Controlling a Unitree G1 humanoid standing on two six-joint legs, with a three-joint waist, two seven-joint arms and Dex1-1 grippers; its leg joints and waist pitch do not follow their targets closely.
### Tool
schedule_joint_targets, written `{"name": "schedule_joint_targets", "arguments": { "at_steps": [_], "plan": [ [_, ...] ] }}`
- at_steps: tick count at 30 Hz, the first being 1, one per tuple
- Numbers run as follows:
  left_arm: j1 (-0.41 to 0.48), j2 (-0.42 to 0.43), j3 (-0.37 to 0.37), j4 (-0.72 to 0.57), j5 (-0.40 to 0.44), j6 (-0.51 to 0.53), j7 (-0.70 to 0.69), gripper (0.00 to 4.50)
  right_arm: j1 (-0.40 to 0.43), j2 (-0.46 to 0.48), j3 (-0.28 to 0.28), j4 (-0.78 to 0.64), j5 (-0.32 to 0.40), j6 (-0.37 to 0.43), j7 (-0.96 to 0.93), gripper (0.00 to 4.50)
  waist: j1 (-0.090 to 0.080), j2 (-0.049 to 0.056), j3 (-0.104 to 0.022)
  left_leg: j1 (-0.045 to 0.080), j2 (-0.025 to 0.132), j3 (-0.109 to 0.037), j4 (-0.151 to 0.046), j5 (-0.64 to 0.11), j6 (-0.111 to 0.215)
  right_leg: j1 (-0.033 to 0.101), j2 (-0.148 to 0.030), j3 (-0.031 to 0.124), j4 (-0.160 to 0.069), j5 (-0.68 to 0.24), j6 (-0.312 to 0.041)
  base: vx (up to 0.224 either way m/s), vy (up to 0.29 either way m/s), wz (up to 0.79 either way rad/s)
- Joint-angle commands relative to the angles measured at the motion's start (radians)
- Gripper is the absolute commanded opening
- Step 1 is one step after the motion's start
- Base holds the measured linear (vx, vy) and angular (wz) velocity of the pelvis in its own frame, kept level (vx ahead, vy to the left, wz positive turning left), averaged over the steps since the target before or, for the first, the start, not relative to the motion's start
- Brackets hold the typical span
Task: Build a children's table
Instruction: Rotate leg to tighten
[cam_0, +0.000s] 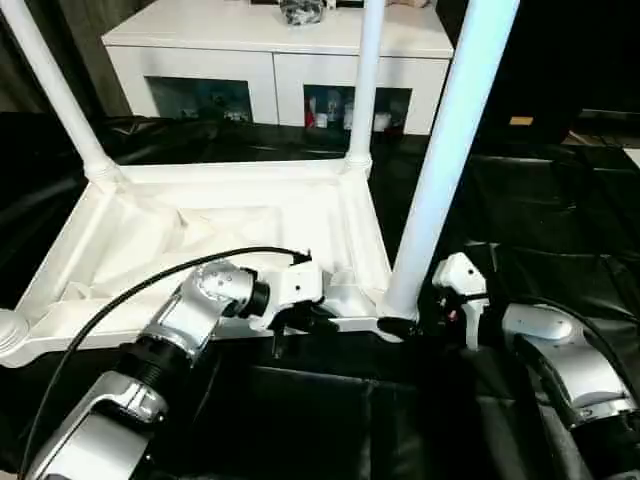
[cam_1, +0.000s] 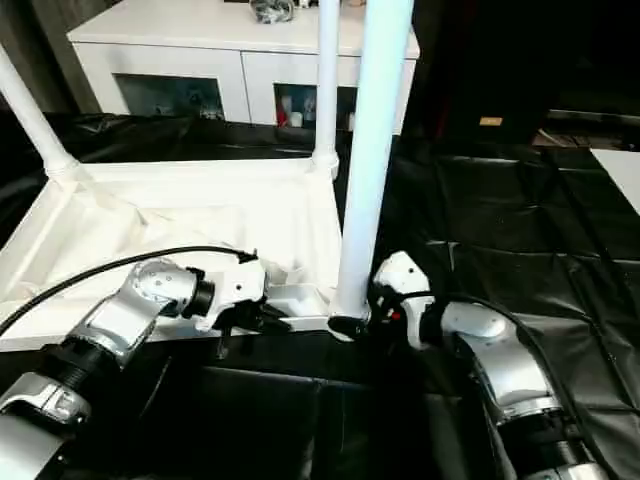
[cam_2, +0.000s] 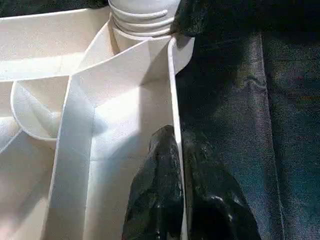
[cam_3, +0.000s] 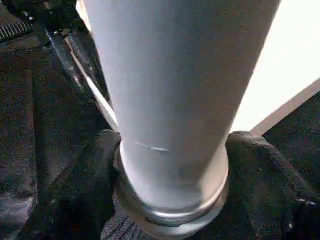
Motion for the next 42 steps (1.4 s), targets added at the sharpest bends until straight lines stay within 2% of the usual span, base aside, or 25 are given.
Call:
{"name": "schedule_joint_targets", "arguments": {
  "at_steps": [1,6,10,12,13,14,16,18,19,20,22,23,26,27,29,31,32,33,35,37,38,39,40,41,42],
  "plan": [
    [0.024,0.012,-0.031,0.015,0.02,0.004,-0.028,0.0,-0.009,-0.013,0.001,0.016,-0.014,-0.004,-0.004,3.09,0.001,-0.014,-0.055,0.011,0.058,-0.025,-0.077,-0.206,0.063,0.044,-0.057,0.037,-0.056,-0.223,-0.256,0.0,0.0,0.0],
    [0.027,0.014,-0.032,0.014,0.022,0.007,-0.027,0.0,0.0,-0.012,0.008,0.044,-0.042,-0.006,-0.026,2.76,0.001,-0.012,-0.057,0.012,0.059,-0.024,-0.076,-0.197,0.064,0.043,-0.057,0.036,-0.054,-0.203,-0.263,0.0,0.0,0.0],
    [0.029,0.008,-0.025,0.024,0.034,0.01,0.013,0.0,-0.006,0.027,-0.007,0.095,-0.069,-0.006,-0.124,2.74,-0.002,-0.009,-0.053,0.013,0.057,-0.025,-0.08,-0.234,0.05,0.04,-0.057,0.036,-0.06,-0.252,-0.256,0.0,0.0,0.0],
    [0.019,-0.032,0.002,0.04,0.032,0.061,0.096,0.0,-0.023,0.117,-0.054,0.144,-0.076,0.029,-0.299,2.73,-0.015,-0.011,-0.048,0.012,0.055,-0.029,-0.086,-0.29,0.019,0.039,-0.056,0.034,-0.068,-0.347,-0.228,0.0,0.0,0.0],
    [0.019,-0.032,0.002,0.04,0.032,0.061,0.096,0.0,-0.023,0.117,-0.054,0.144,-0.076,0.029,-0.299,2.73,-0.019,-0.013,-0.047,0.012,0.054,-0.03,-0.087,-0.303,0.012,0.038,-0.056,0.034,-0.071,-0.374,-0.22,0.0,0.0,0.0],
    [0.007,-0.066,0.017,0.049,0.032,0.099,0.154,0.0,-0.032,0.171,-0.075,0.158,-0.086,0.052,-0.403,2.72,-0.026,-0.012,-0.044,0.014,0.051,-0.037,-0.09,-0.351,-0.008,0.034,-0.056,0.031,-0.08,-0.468,-0.185,0.0,0.0,0.0],
    [0.001,-0.085,0.024,0.052,0.031,0.117,0.183,0.0,-0.036,0.199,-0.085,0.162,-0.09,0.065,-0.455,2.72,-0.029,-0.013,-0.042,0.019,0.051,-0.038,-0.091,-0.38,-0.016,0.028,-0.057,0.031,-0.086,-0.516,-0.164,0.0,0.0,0.0],
    [-0.035,-0.168,0.055,0.084,0.037,0.176,0.331,0.0,-0.056,0.303,-0.109,0.178,-0.112,0.112,-0.642,2.72,-0.04,-0.016,-0.041,0.024,0.045,-0.042,-0.088,-0.406,-0.028,0.021,-0.055,0.028,-0.096,-0.586,-0.132,0.0,0.0,0.0],
    [-0.035,-0.168,0.055,0.084,0.037,0.176,0.331,0.0,-0.056,0.303,-0.109,0.178,-0.112,0.112,-0.642,2.72,-0.043,-0.014,-0.039,0.026,0.046,-0.043,-0.089,-0.411,-0.03,0.018,-0.054,0.028,-0.098,-0.598,-0.126,0.0,0.0,0.0],
    [-0.064,-0.231,0.084,0.123,0.044,0.216,0.458,0.0,-0.082,0.387,-0.143,0.199,-0.105,0.136,-0.777,2.72,-0.045,-0.015,-0.04,0.028,0.044,-0.045,-0.088,-0.429,-0.028,0.015,-0.055,0.025,-0.105,-0.622,-0.112,0.0,0.0,0.0],
    [-0.09,-0.285,0.101,0.162,0.062,0.233,0.576,0.0,-0.12,0.469,-0.168,0.23,-0.083,0.146,-0.866,2.72,-0.051,-0.011,-0.039,0.033,0.04,-0.044,-0.085,-0.454,-0.029,0.003,-0.053,0.023,-0.113,-0.648,-0.102,0.0,0.0,0.0],
    [-0.091,-0.287,0.101,0.164,0.063,0.233,0.581,0.0,-0.121,0.473,-0.169,0.231,-0.082,0.147,-0.869,2.72,-0.052,-0.011,-0.041,0.039,0.038,-0.047,-0.083,-0.461,-0.029,0.003,-0.052,0.019,-0.118,-0.655,-0.093,0.0,0.0,0.0],
    [-0.104,-0.315,0.1,0.187,0.085,0.226,0.635,0.0,-0.166,0.519,-0.144,0.259,-0.082,0.104,-0.864,2.72,-0.054,-0.007,-0.044,0.02,0.044,-0.053,-0.1,-0.446,-0.015,0.025,-0.052,0.014,-0.109,-0.563,-0.092,0.0,0.0,0.0],
    [-0.104,-0.315,0.095,0.186,0.09,0.221,0.632,0.0,-0.173,0.523,-0.128,0.25,-0.083,0.068,-0.835,3.07,-0.051,-0.007,-0.043,0.023,0.044,-0.049,-0.098,-0.446,-0.012,0.019,-0.053,0.019,-0.113,-0.541,-0.1,0.0,0.0,0.0],
    [-0.102,-0.312,0.092,0.184,0.093,0.22,0.624,0.0,-0.173,0.513,-0.102,0.225,-0.105,0.041,-0.808,3.42,-0.05,-0.008,-0.043,0.023,0.042,-0.047,-0.097,-0.447,-0.007,0.018,-0.055,0.021,-0.111,-0.536,-0.112,0.0,0.0,0.0],
    [-0.091,-0.295,0.085,0.171,0.099,0.217,0.602,0.0,-0.16,0.481,-0.091,0.179,-0.134,0.012,-0.793,3.51,-0.048,-0.011,-0.044,0.02,0.043,-0.045,-0.097,-0.43,0.001,0.02,-0.056,0.025,-0.109,-0.528,-0.116,0.0,0.0,0.0],
    [-0.082,-0.278,0.082,0.159,0.103,0.206,0.582,0.0,-0.153,0.454,-0.111,0.156,-0.145,0.006,-0.803,3.7,-0.044,-0.011,-0.051,0.012,0.045,-0.045,-0.097,-0.375,0.012,0.028,-0.057,0.029,-0.101,-0.465,-0.127,0.0,0.0,0.0],
    [-0.077,-0.271,0.084,0.153,0.103,0.209,0.575,0.0,-0.148,0.429,-0.117,0.144,-0.149,0.004,-0.79,3.79,-0.044,-0.012,-0.053,0.011,0.047,-0.043,-0.096,-0.357,0.015,0.027,-0.056,0.03,-0.098,-0.434,-0.136,0.0,0.0,0.0],
    [-0.075,-0.267,0.086,0.15,0.102,0.211,0.571,0.0,-0.146,0.412,-0.121,0.137,-0.152,0.003,-0.781,3.96,-0.039,-0.014,-0.05,0.007,0.046,-0.036,-0.094,-0.326,0.03,0.028,-0.054,0.032,-0.093,-0.38,-0.157,0.0,0.0,0.0],
    [-0.061,-0.242,0.081,0.131,0.102,0.202,0.54,0.0,-0.131,0.314,-0.128,0.105,-0.145,0.019,-0.693,4.06,-0.039,-0.016,-0.05,0.008,0.046,-0.034,-0.092,-0.315,0.039,0.03,-0.054,0.033,-0.09,-0.382,-0.166,0.0,0.0,0.0],
    [-0.06,-0.242,0.081,0.13,0.102,0.202,0.539,0.0,-0.131,0.312,-0.128,0.104,-0.144,0.019,-0.69,4.06,-0.034,-0.015,-0.052,0.01,0.049,-0.034,-0.089,-0.302,0.046,0.032,-0.056,0.034,-0.089,-0.365,-0.171,0.0,0.0,0.0],
    [-0.047,-0.219,0.072,0.108,0.1,0.196,0.494,0.0,-0.11,0.212,-0.114,0.081,-0.139,0.011,-0.561,4.06,-0.034,-0.016,-0.052,0.008,0.049,-0.031,-0.088,-0.285,0.054,0.033,-0.054,0.035,-0.086,-0.337,-0.183,0.0,0.0,0.0],
    [-0.047,-0.219,0.072,0.108,0.1,0.196,0.494,0.0,-0.11,0.212,-0.114,0.081,-0.139,0.011,-0.561,4.06,-0.033,-0.015,-0.053,0.006,0.049,-0.031,-0.087,-0.276,0.059,0.036,-0.055,0.035,-0.084,-0.322,-0.188,0.0,0.0,0.0],
    [-0.037,-0.202,0.06,0.091,0.096,0.18,0.448,0.0,-0.09,0.151,-0.096,0.064,-0.138,-0.005,-0.466,4.06,-0.031,-0.013,-0.053,0.005,0.05,-0.03,-0.085,-0.259,0.07,0.037,-0.055,0.036,-0.082,-0.307,-0.194,0.0,0.0,0.0],
    [-0.025,-0.18,0.046,0.076,0.092,0.176,0.393,0.0,-0.064,0.082,-0.074,0.05,-0.138,-0.039,-0.36,4.06,-0.032,-0.018,-0.053,0.002,0.049,-0.028,-0.081,-0.259,0.083,0.041,-0.055,0.035,-0.082,-0.302,-0.199,0.0,0.0,0.0]
  ]
}}
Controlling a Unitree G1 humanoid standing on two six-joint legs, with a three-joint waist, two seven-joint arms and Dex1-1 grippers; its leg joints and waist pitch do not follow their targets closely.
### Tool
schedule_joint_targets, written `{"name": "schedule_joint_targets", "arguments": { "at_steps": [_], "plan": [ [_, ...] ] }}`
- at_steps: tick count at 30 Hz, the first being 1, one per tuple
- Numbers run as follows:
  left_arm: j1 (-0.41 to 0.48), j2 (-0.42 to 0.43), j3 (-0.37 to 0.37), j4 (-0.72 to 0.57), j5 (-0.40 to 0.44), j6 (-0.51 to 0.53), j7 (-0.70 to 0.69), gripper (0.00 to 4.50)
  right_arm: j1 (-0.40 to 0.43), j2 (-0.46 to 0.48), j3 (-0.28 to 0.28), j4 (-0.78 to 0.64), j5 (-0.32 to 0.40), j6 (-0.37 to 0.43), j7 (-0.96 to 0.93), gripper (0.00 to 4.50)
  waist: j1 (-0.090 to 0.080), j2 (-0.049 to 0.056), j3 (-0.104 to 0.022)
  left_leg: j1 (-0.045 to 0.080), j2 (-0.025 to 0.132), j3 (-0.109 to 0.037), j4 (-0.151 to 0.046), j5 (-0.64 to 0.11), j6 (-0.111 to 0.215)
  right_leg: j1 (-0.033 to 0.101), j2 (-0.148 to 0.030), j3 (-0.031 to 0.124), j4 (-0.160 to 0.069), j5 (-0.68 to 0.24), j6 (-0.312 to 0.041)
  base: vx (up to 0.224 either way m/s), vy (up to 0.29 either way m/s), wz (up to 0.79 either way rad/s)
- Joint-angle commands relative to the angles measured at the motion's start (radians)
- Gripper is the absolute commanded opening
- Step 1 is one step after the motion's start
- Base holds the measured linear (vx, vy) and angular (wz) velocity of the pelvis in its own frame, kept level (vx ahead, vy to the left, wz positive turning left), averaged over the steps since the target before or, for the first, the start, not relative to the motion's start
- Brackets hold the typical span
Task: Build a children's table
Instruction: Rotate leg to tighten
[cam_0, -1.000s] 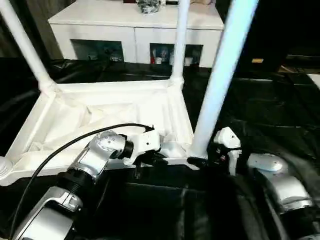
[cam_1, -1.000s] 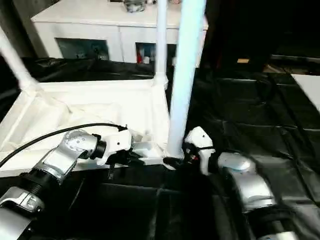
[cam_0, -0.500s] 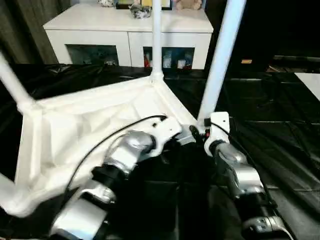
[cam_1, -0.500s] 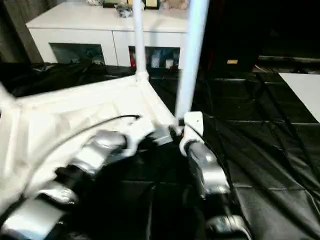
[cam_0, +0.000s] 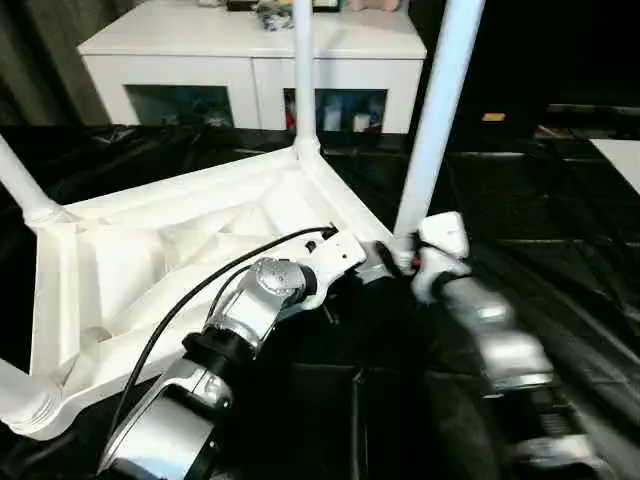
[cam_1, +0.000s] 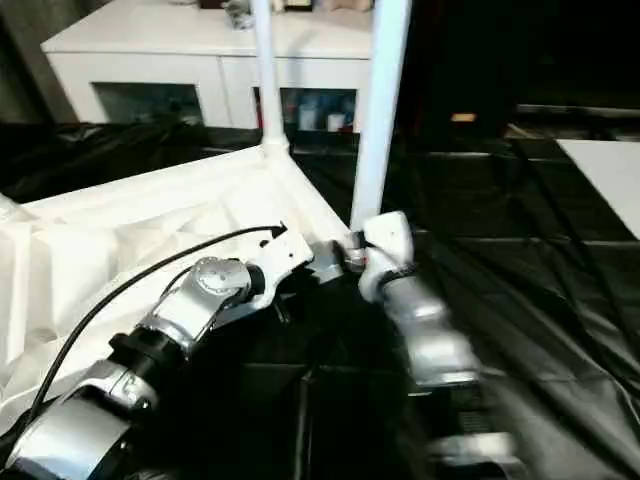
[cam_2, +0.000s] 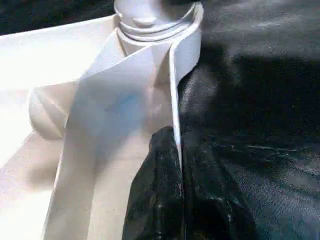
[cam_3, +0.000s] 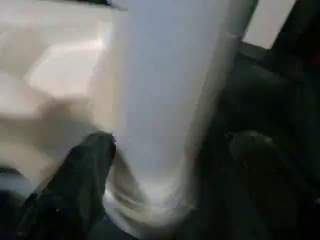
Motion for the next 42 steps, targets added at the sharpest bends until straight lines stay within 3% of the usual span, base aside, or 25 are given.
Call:
{"name": "schedule_joint_targets", "arguments": {
  "at_steps": [1,3,4,6,11,13,19,20,23,25,35,39,42],
  "plan": [
    [0.045,0.056,-0.029,-0.01,-0.008,-0.042,-0.102,0.0,0.043,-0.093,0.04,-0.034,0.004,-0.051,0.189,4.06,0.009,-0.023,-0.051,0.001,0.054,-0.025,-0.078,-0.247,0.095,0.043,-0.058,0.034,-0.065,-0.308,-0.203,0.0,0.0,0.0],
    [0.048,0.06,-0.032,-0.013,-0.012,-0.044,-0.115,0.0,0.047,-0.103,0.043,-0.037,0.004,-0.057,0.206,4.06,0.008,-0.025,-0.051,-0.001,0.052,-0.023,-0.075,-0.235,0.109,0.04,-0.057,0.034,-0.066,-0.316,-0.213,0.0,0.0,0.0],
    [0.069,0.087,-0.051,-0.041,-0.054,-0.084,-0.242,0.0,0.067,-0.144,0.052,-0.053,0.033,-0.08,0.299,4.06,0.005,-0.02,-0.05,-0.005,0.051,-0.024,-0.075,-0.233,0.109,0.042,-0.056,0.032,-0.065,-0.327,-0.213,0.0,0.0,0.0],
    [0.092,0.125,-0.08,-0.083,-0.091,-0.104,-0.377,0.0,0.07,-0.155,0.049,-0.064,0.088,-0.079,0.374,4.06,0.009,-0.02,-0.052,-0.001,0.058,-0.026,-0.075,-0.236,0.115,0.039,-0.059,0.034,-0.062,-0.331,-0.224,0.0,0.0,0.0],
    [0.097,0.146,-0.088,-0.107,-0.098,-0.104,-0.417,0.0,0.059,-0.155,0.055,-0.072,0.123,-0.067,0.422,4.06,0.012,-0.014,-0.056,0.005,0.065,-0.024,-0.073,-0.168,0.121,0.042,-0.052,0.03,-0.039,-0.166,-0.288,0.0,0.0,0.0],
    [0.099,0.156,-0.086,-0.122,-0.099,-0.101,-0.427,0.0,0.053,-0.156,0.065,-0.071,0.129,-0.073,0.457,4.06,0.014,-0.023,-0.056,0.006,0.063,-0.02,-0.071,-0.168,0.123,0.044,-0.053,0.03,-0.037,-0.151,-0.296,0.0,0.0,0.0],
    [0.102,0.166,-0.082,-0.126,-0.096,-0.104,-0.426,0.0,0.054,-0.16,0.078,-0.056,0.121,-0.082,0.49,4.06,0.033,-0.021,-0.054,0.011,0.064,-0.019,-0.073,-0.173,0.102,0.043,-0.055,0.033,-0.038,-0.192,-0.278,0.0,0.0,0.0],
    [0.104,0.169,-0.079,-0.128,-0.098,-0.108,-0.434,0.0,0.053,-0.161,0.078,-0.05,0.12,-0.086,0.5,3.8,0.033,-0.021,-0.054,0.011,0.064,-0.02,-0.073,-0.173,0.101,0.044,-0.056,0.033,-0.038,-0.193,-0.276,0.0,0.0,0.0],
    [0.108,0.177,-0.076,-0.131,-0.097,-0.109,-0.443,0.0,0.05,-0.155,0.075,-0.035,0.138,-0.072,0.517,3.8,0.032,-0.023,-0.055,0.009,0.063,-0.02,-0.072,-0.165,0.102,0.046,-0.057,0.033,-0.037,-0.193,-0.271,0.0,0.0,0.0],
    [0.108,0.177,-0.078,-0.13,-0.095,-0.109,-0.436,0.0,0.051,-0.156,0.078,-0.029,0.137,-0.054,0.52,3.44,0.032,-0.023,-0.056,0.009,0.062,-0.02,-0.071,-0.16,0.105,0.046,-0.056,0.032,-0.037,-0.19,-0.272,0.0,0.0,0.0],
    [0.11,0.18,-0.079,-0.127,-0.088,-0.106,-0.43,0.0,0.062,-0.137,0.065,-0.012,0.127,-0.035,0.482,2.68,0.031,-0.021,-0.055,0.009,0.061,-0.02,-0.071,-0.17,0.098,0.045,-0.055,0.031,-0.039,-0.206,-0.27,0.0,0.0,0.0],
    [0.102,0.163,-0.067,-0.109,-0.077,-0.087,-0.378,0.0,0.054,-0.088,0.039,0.008,0.111,-0.009,0.361,2.59,0.028,-0.021,-0.053,0.01,0.062,-0.021,-0.074,-0.19,0.083,0.043,-0.055,0.032,-0.043,-0.242,-0.261,0.0,0.0,0.0],
    [0.073,0.096,-0.04,-0.058,-0.052,-0.033,-0.227,0.0,0.047,0.032,-0.023,0.023,0.077,0.087,0.075,2.54,0.014,-0.02,-0.047,0.011,0.058,-0.027,-0.084,-0.254,0.027,0.038,-0.052,0.028,-0.055,-0.37,-0.215,0.0,0.0,0.0]
  ]
}}
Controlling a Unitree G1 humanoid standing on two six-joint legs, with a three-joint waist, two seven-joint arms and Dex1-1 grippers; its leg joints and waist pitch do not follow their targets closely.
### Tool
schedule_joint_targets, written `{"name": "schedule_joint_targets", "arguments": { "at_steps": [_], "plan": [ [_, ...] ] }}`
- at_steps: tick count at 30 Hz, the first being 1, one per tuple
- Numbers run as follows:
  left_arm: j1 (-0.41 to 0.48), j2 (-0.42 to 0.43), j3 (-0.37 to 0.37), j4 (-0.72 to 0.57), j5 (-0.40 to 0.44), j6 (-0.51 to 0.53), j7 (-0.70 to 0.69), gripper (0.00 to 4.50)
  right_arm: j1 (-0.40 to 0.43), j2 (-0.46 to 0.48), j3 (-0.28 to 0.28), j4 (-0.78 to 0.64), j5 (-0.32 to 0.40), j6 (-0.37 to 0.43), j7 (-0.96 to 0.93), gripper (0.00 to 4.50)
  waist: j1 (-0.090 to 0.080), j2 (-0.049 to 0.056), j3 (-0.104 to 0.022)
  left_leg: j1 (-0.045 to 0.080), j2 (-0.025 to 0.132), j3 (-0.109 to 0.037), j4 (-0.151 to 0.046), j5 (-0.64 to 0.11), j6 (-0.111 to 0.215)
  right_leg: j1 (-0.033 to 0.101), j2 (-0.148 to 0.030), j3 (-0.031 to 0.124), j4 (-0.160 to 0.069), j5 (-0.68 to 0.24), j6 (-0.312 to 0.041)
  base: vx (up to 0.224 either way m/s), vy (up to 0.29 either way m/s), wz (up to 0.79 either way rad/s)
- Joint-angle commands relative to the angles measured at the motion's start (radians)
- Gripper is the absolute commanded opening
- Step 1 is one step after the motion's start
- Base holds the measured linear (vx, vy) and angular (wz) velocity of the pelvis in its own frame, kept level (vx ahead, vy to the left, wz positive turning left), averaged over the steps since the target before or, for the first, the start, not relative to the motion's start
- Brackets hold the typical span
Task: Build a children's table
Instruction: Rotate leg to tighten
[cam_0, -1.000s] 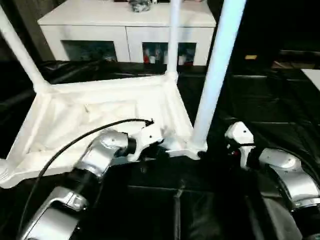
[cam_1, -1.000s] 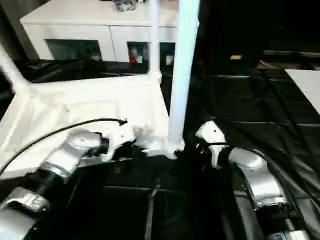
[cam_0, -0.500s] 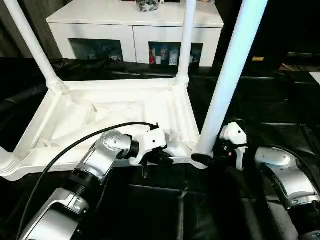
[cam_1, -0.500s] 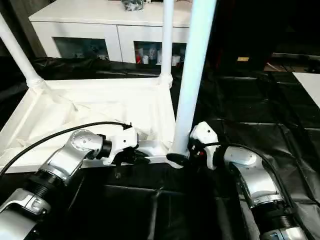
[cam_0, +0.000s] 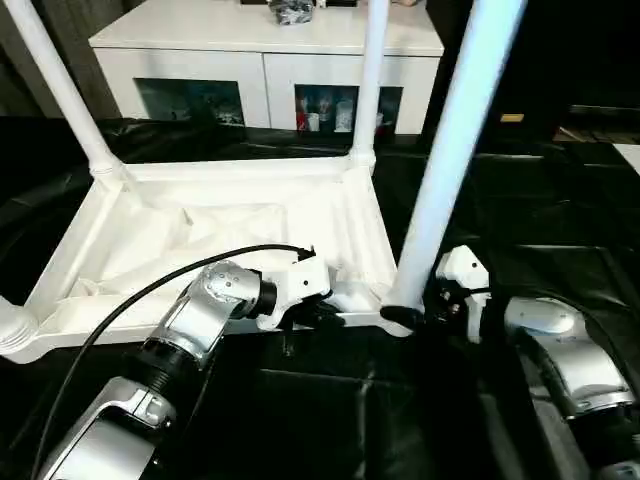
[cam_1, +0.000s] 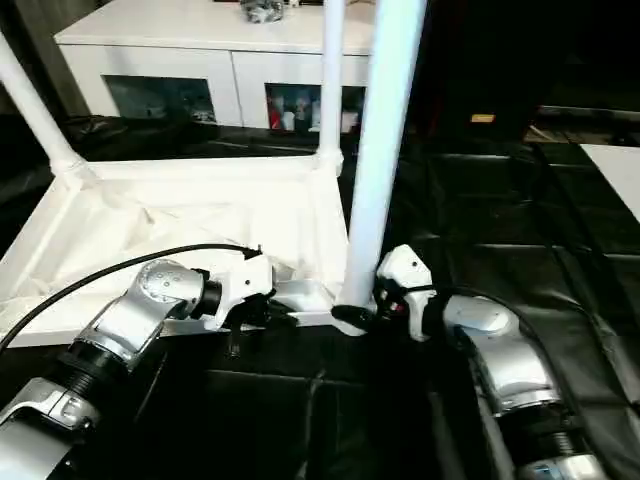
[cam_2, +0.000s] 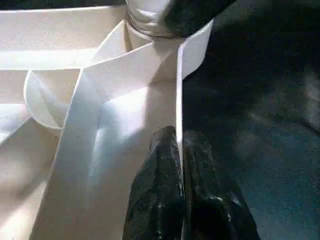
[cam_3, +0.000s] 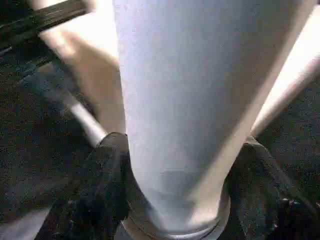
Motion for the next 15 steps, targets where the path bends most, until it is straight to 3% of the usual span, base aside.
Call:
{"name": "schedule_joint_targets", "arguments": {
  "at_steps": [1,2,3,5,6,7,8,10,11,13,15],
  "plan": [
    [0.0,-0.055,-0.011,0.05,0.017,0.041,0.096,0.0,-0.011,0.055,-0.066,0.044,-0.03,0.09,-0.228,2.53,-0.003,-0.011,-0.046,0.01,0.052,-0.028,-0.086,-0.267,0.017,0.036,-0.052,0.035,-0.074,-0.384,-0.207,0.0,0.0,0.0],
    [-0.018,-0.088,0.003,0.077,0.022,0.055,0.161,0.0,-0.007,0.099,-0.089,0.04,-0.041,0.123,-0.324,2.53,-0.007,-0.013,-0.047,0.011,0.051,-0.031,-0.086,-0.284,0.001,0.035,-0.052,0.034,-0.075,-0.396,-0.198,0.0,0.0,0.0],
    [-0.03,-0.111,0.011,0.097,0.027,0.059,0.206,0.0,-0.001,0.129,-0.105,0.031,-0.051,0.141,-0.389,2.53,-0.011,-0.012,-0.046,0.019,0.049,-0.03,-0.086,-0.311,-0.009,0.026,-0.049,0.036,-0.08,-0.415,-0.187,0.0,0.0,0.0],
    [-0.059,-0.159,0.018,0.138,0.036,0.043,0.287,0.0,0.015,0.187,-0.123,0.0,-0.067,0.163,-0.487,2.52,-0.013,-0.012,-0.044,0.017,0.045,-0.032,-0.088,-0.337,-0.006,0.028,-0.049,0.038,-0.088,-0.45,-0.167,0.0,0.0,0.0],
    [-0.068,-0.175,0.016,0.151,0.041,0.027,0.31,0.0,0.021,0.207,-0.126,-0.015,-0.074,0.165,-0.517,2.52,-0.01,-0.009,-0.045,0.026,0.044,-0.03,-0.085,-0.351,-0.006,0.017,-0.047,0.04,-0.092,-0.462,-0.158,0.0,0.0,0.0],
    [-0.076,-0.186,0.005,0.159,0.048,0.003,0.313,0.0,0.026,0.221,-0.119,-0.031,-0.087,0.164,-0.533,2.52,-0.011,-0.012,-0.045,0.026,0.043,-0.029,-0.085,-0.355,-0.005,0.015,-0.047,0.041,-0.096,-0.466,-0.154,0.0,0.0,0.0],
    [-0.078,-0.193,0.0,0.162,0.047,0.0,0.307,0.0,0.03,0.231,-0.117,-0.041,-0.098,0.159,-0.553,2.52,-0.008,-0.007,-0.047,0.022,0.043,-0.032,-0.087,-0.345,-0.001,0.021,-0.049,0.042,-0.092,-0.455,-0.15,0.0,0.0,0.0],
    [-0.081,-0.204,-0.001,0.164,0.049,-0.012,0.295,0.0,0.035,0.252,-0.107,-0.061,-0.087,0.153,-0.545,2.52,-0.007,-0.009,-0.048,0.015,0.044,-0.032,-0.09,-0.329,0.008,0.024,-0.048,0.043,-0.09,-0.427,-0.145,0.0,0.0,0.0],
    [-0.081,-0.205,0.0,0.164,0.049,-0.007,0.288,0.0,0.038,0.257,-0.103,-0.071,-0.085,0.149,-0.546,2.52,-0.005,-0.001,-0.047,0.016,0.046,-0.033,-0.091,-0.334,0.008,0.023,-0.049,0.044,-0.09,-0.412,-0.149,0.0,0.0,0.0],
    [-0.079,-0.202,-0.003,0.163,0.052,-0.008,0.284,0.0,0.042,0.261,-0.104,-0.082,-0.079,0.137,-0.543,3.07,-0.003,-0.004,-0.049,0.012,0.046,-0.032,-0.091,-0.324,0.012,0.027,-0.049,0.045,-0.086,-0.384,-0.156,0.0,0.0,0.0],
    [-0.077,-0.193,-0.005,0.169,0.061,-0.01,0.281,0.0,0.054,0.254,-0.093,-0.118,-0.074,0.107,-0.524,3.21,0.0,0.0,-0.048,0.011,0.046,-0.032,-0.092,-0.323,0.014,0.028,-0.049,0.046,-0.086,-0.377,-0.157,0.0,0.0,0.0]
  ]
}}
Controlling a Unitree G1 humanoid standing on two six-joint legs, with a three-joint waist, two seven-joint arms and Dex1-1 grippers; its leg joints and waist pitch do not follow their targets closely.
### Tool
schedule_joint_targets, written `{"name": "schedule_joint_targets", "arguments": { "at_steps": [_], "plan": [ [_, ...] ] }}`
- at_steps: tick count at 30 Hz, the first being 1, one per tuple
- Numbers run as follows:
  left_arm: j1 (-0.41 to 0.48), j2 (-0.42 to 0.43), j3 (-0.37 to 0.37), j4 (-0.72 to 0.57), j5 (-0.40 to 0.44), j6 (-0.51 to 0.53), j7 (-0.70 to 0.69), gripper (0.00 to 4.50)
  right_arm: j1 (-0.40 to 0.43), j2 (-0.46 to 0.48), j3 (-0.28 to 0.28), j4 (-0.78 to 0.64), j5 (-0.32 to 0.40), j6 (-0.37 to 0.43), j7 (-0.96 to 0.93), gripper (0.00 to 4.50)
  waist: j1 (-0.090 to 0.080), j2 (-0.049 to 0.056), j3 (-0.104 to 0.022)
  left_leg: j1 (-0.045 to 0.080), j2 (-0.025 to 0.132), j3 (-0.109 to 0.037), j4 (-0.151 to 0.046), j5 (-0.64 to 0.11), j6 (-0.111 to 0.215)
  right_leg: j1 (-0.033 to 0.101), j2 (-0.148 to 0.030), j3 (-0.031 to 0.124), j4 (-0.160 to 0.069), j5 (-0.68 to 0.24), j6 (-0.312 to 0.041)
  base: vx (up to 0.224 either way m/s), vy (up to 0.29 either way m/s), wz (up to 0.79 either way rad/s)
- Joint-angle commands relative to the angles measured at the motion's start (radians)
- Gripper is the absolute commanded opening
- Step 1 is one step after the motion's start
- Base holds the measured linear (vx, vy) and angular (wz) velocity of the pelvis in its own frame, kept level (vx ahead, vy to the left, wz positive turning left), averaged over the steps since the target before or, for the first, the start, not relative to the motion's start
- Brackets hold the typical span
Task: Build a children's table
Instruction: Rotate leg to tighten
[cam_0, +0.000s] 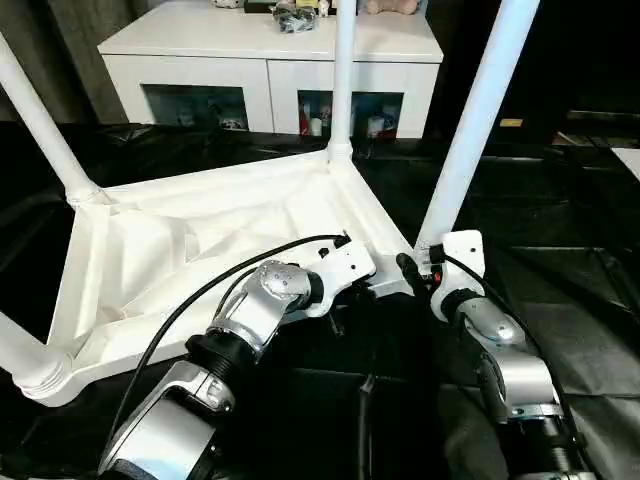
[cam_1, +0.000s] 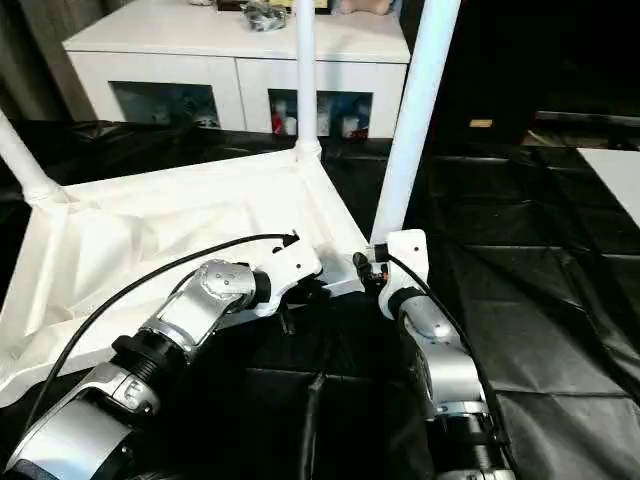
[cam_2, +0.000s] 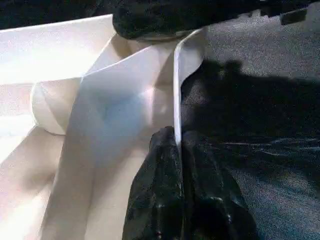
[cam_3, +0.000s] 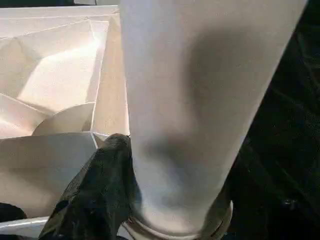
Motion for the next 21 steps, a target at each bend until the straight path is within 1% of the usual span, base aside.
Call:
{"name": "schedule_joint_targets", "arguments": {
  "at_steps": [1,2,3,4,5,6,7,8,9,10,11,12,13,14,15,16,17,18,19,20,21],
  "plan": [
    [0.003,-0.009,0.005,0.041,-0.004,-0.031,0.036,0.0,0.022,0.001,0.025,-0.044,0.017,-0.011,0.03,3.27,-0.006,-0.014,-0.045,0.011,0.052,-0.032,-0.092,-0.322,0.018,0.028,-0.049,0.032,-0.082,-0.371,-0.162,0.0,0.0,0.0],
    [0.002,-0.006,0.008,0.046,-0.006,-0.034,0.037,0.0,0.023,-0.003,0.022,-0.045,0.019,-0.011,0.033,3.4,-0.003,-0.017,-0.044,0.009,0.051,-0.031,-0.092,-0.314,0.024,0.029,-0.05,0.032,-0.082,-0.379,-0.157,0.0,0.0,0.0],
    [0.002,-0.003,0.01,0.048,-0.006,-0.035,0.037,0.0,0.022,-0.011,0.024,-0.043,0.019,-0.013,0.043,3.55,-0.004,-0.015,-0.044,0.008,0.051,-0.033,-0.092,-0.311,0.026,0.03,-0.052,0.031,-0.083,-0.395,-0.155,0.0,0.0,0.0],
    [0.0,0.001,0.01,0.051,-0.005,-0.039,0.035,0.0,0.02,-0.022,0.029,-0.041,0.015,-0.021,0.057,3.68,-0.005,-0.018,-0.044,0.007,0.051,-0.032,-0.092,-0.312,0.027,0.03,-0.051,0.031,-0.084,-0.404,-0.153,0.0,0.0,0.0],
    [-0.001,0.005,0.012,0.054,-0.002,-0.045,0.035,0.0,0.019,-0.034,0.03,-0.042,0.007,-0.025,0.065,3.68,-0.004,-0.017,-0.043,0.009,0.052,-0.032,-0.091,-0.314,0.028,0.027,-0.052,0.031,-0.087,-0.418,-0.15,0.0,0.0,0.0],
    [0.0,0.008,0.014,0.056,-0.001,-0.049,0.03,0.0,0.019,-0.05,0.03,-0.043,0.002,-0.03,0.078,3.68,-0.004,-0.019,-0.042,0.009,0.052,-0.031,-0.091,-0.318,0.029,0.026,-0.052,0.031,-0.088,-0.428,-0.148,0.0,0.0,0.0],
    [0.001,0.019,0.012,0.06,0.004,-0.063,0.022,0.0,0.027,-0.103,0.029,-0.058,0.024,-0.04,0.163,3.68,-0.003,-0.02,-0.042,0.008,0.051,-0.033,-0.09,-0.323,0.034,0.028,-0.052,0.029,-0.089,-0.447,-0.138,0.0,0.0,0.0],
    [0.0,0.025,0.013,0.064,0.004,-0.072,0.021,0.0,0.041,-0.134,0.022,-0.079,0.063,-0.034,0.236,3.68,-0.003,-0.021,-0.041,0.008,0.053,-0.033,-0.091,-0.323,0.036,0.028,-0.052,0.031,-0.09,-0.452,-0.135,0.0,0.0,0.0],
    [-0.001,0.028,0.014,0.067,0.005,-0.079,0.021,0.0,0.052,-0.153,0.016,-0.095,0.091,-0.029,0.285,3.68,0.0,-0.021,-0.041,0.009,0.054,-0.033,-0.089,-0.322,0.046,0.029,-0.053,0.032,-0.09,-0.447,-0.132,0.0,0.0,0.0],
    [-0.002,0.03,0.015,0.073,0.003,-0.087,0.017,0.0,0.069,-0.184,0.021,-0.115,0.11,-0.036,0.345,3.68,0.0,-0.019,-0.04,0.007,0.054,-0.033,-0.09,-0.32,0.05,0.03,-0.053,0.032,-0.09,-0.445,-0.132,0.0,0.0,0.0],
    [-0.004,0.034,0.016,0.079,0.005,-0.095,0.021,0.0,0.092,-0.225,0.031,-0.136,0.115,-0.056,0.404,3.68,0.002,-0.022,-0.04,0.003,0.054,-0.033,-0.089,-0.313,0.058,0.032,-0.053,0.031,-0.091,-0.443,-0.129,0.0,0.0,0.0],
    [-0.009,0.039,0.015,0.09,0.009,-0.114,0.021,0.0,0.125,-0.28,0.035,-0.159,0.12,-0.077,0.47,3.68,0.004,-0.023,-0.04,0.004,0.054,-0.032,-0.088,-0.313,0.065,0.032,-0.054,0.03,-0.092,-0.447,-0.129,0.0,0.0,0.0],
    [-0.014,0.041,0.016,0.1,0.007,-0.131,0.013,0.0,0.156,-0.33,0.034,-0.181,0.131,-0.086,0.532,3.68,0.005,-0.02,-0.04,0.003,0.054,-0.033,-0.087,-0.312,0.067,0.034,-0.054,0.03,-0.093,-0.452,-0.123,0.0,0.0,0.0],
    [-0.02,0.044,0.017,0.11,0.01,-0.142,0.019,0.0,0.18,-0.368,0.027,-0.193,0.138,-0.096,0.573,3.68,0.007,-0.022,-0.04,0.003,0.055,-0.032,-0.086,-0.311,0.073,0.033,-0.054,0.032,-0.094,-0.456,-0.121,0.0,0.0,0.0],
    [-0.03,0.046,0.016,0.124,0.011,-0.165,0.019,0.0,0.199,-0.401,0.01,-0.193,0.145,-0.109,0.6,3.68,0.006,-0.021,-0.04,-0.001,0.053,-0.033,-0.085,-0.307,0.08,0.035,-0.054,0.03,-0.094,-0.463,-0.123,0.0,0.0,0.0],
    [-0.034,0.045,0.017,0.129,0.009,-0.175,0.014,0.0,0.205,-0.412,0.0,-0.191,0.147,-0.115,0.605,3.68,0.003,-0.024,-0.038,-0.003,0.052,-0.033,-0.086,-0.31,0.082,0.035,-0.053,0.027,-0.097,-0.48,-0.121,0.0,0.0,0.0],
    [-0.038,0.043,0.019,0.132,0.004,-0.186,0.01,0.0,0.209,-0.42,-0.013,-0.188,0.152,-0.12,0.608,3.68,0.002,-0.019,-0.04,-0.002,0.051,-0.034,-0.084,-0.313,0.081,0.033,-0.054,0.024,-0.099,-0.514,-0.115,0.0,0.0,0.0],
    [-0.04,0.041,0.021,0.135,0.001,-0.195,0.006,0.0,0.211,-0.426,-0.021,-0.188,0.158,-0.121,0.614,3.68,-0.001,-0.024,-0.038,-0.003,0.049,-0.034,-0.084,-0.314,0.082,0.031,-0.054,0.023,-0.104,-0.532,-0.111,0.0,0.0,0.0],
    [-0.043,0.038,0.022,0.136,-0.004,-0.208,-0.005,0.0,0.214,-0.43,-0.03,-0.192,0.168,-0.129,0.623,3.68,-0.004,-0.023,-0.038,-0.002,0.05,-0.035,-0.083,-0.318,0.081,0.027,-0.054,0.02,-0.108,-0.562,-0.106,0.0,0.0,0.0],
    [-0.045,0.036,0.022,0.138,-0.007,-0.217,-0.011,0.0,0.215,-0.43,-0.038,-0.199,0.18,-0.129,0.627,3.68,-0.003,-0.018,-0.039,0.002,0.05,-0.036,-0.082,-0.32,0.08,0.026,-0.053,0.02,-0.107,-0.563,-0.108,0.0,0.0,0.0],
    [-0.048,0.036,0.016,0.143,-0.007,-0.264,-0.022,0.0,0.223,-0.43,-0.043,-0.222,0.207,-0.128,0.649,3.68,-0.003,-0.02,-0.039,0.004,0.05,-0.034,-0.081,-0.316,0.084,0.024,-0.052,0.021,-0.108,-0.548,-0.115,0.0,0.0,0.0]
  ]
}}
